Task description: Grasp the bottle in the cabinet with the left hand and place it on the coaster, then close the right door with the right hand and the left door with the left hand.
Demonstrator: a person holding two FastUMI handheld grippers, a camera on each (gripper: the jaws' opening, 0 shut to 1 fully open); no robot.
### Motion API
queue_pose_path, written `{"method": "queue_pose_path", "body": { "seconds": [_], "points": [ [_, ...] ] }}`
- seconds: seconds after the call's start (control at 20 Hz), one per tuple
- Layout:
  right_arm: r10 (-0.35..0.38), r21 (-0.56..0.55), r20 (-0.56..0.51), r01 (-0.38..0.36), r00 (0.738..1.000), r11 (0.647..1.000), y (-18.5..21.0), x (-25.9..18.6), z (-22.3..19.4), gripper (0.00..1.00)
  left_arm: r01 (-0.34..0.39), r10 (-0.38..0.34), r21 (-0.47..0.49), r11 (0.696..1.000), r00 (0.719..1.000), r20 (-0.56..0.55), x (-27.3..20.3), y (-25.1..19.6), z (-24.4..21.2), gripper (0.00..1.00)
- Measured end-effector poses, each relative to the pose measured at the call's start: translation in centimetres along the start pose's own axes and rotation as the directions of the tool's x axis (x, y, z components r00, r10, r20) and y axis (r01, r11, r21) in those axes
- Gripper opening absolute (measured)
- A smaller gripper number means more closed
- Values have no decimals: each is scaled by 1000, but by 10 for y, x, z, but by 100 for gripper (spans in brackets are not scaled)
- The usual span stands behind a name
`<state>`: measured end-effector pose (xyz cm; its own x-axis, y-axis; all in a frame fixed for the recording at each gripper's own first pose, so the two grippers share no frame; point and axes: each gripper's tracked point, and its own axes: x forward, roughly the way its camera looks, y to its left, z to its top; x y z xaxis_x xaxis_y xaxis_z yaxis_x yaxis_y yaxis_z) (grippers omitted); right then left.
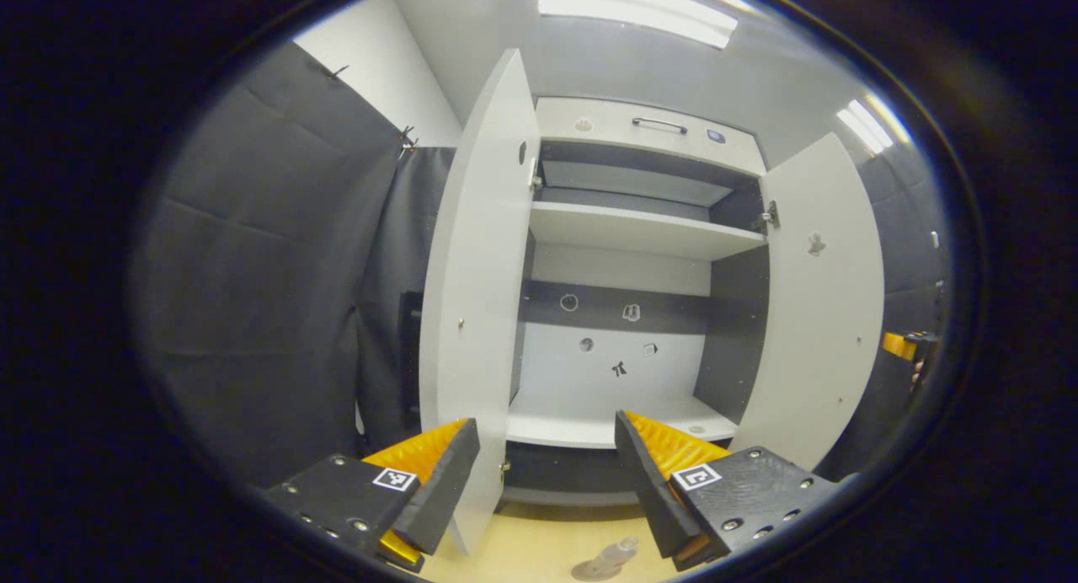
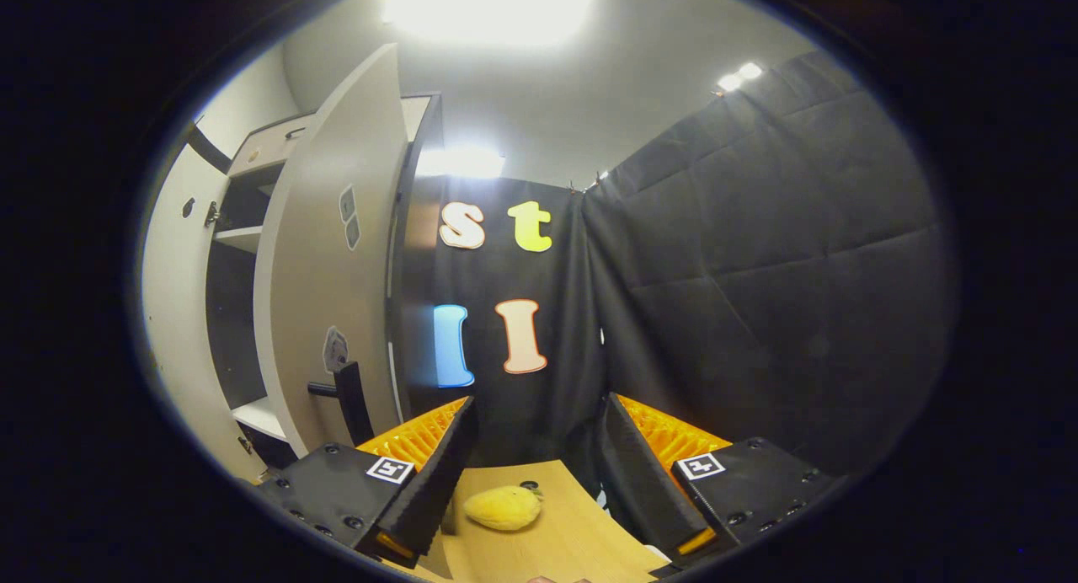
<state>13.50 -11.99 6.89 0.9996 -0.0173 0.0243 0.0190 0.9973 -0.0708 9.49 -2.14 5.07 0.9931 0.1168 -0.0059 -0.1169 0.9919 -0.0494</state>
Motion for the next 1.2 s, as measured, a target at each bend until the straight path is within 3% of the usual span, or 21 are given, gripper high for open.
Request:
{"method": "queue_pose_path", "body": {
  "seconds": [0.05,0.2,0.25,0.3,0.45,0.5,0.55,0.65,0.75,0.8,0.9,0.95,1.0,1.2],
  "points": [
    [31,10,-10,-31,999,999,3,9,-1,97,-13,13,8,1000,1000,1,3,-1,7,89],
    [140,25,-57,-139,989,990,15,24,-9,97,-51,51,4,999,999,-14,8,-3,21,94],
    [169,24,-75,-167,983,986,18,29,-11,92,-59,59,-11,998,998,-32,10,-4,21,99],
    [193,20,-84,-192,978,981,20,34,-12,98,-49,47,-37,998,998,-43,11,-10,23,94],
    [252,14,-106,-252,962,968,27,49,-19,98,10,-12,-83,997,1000,-28,11,-37,34,93],
    [269,23,-114,-269,956,963,31,50,-20,97,4,-6,-73,997,1000,-29,11,-40,33,99],
    [290,30,-122,-288,949,957,37,49,-24,98,1,-3,-56,998,999,-35,10,-42,30,93],
    [321,16,-141,-322,936,947,47,47,-28,98,11,-12,-25,1000,999,-46,14,-50,24,93],
    [339,-6,-148,-344,929,939,58,47,-29,98,38,-38,-17,999,998,-53,19,-57,19,99],
    [333,-16,-149,-339,931,941,61,46,-28,98,59,-60,-20,998,997,-54,21,-60,18,94],
    [300,-32,-145,-307,943,951,60,43,-29,95,86,-87,-25,996,995,-57,23,-60,16,99],
    [289,-27,-153,-297,945,955,61,36,-30,95,85,-86,-19,996,994,-60,22,-57,15,89],
    [276,-19,-161,-283,948,959,62,35,-30,96,81,-82,-8,997,995,-61,20,-53,14,94],
    [264,-15,-160,-269,951,963,81,29,-28,95,87,-86,11,996,994,-63,17,-33,9,94]
  ]
}}
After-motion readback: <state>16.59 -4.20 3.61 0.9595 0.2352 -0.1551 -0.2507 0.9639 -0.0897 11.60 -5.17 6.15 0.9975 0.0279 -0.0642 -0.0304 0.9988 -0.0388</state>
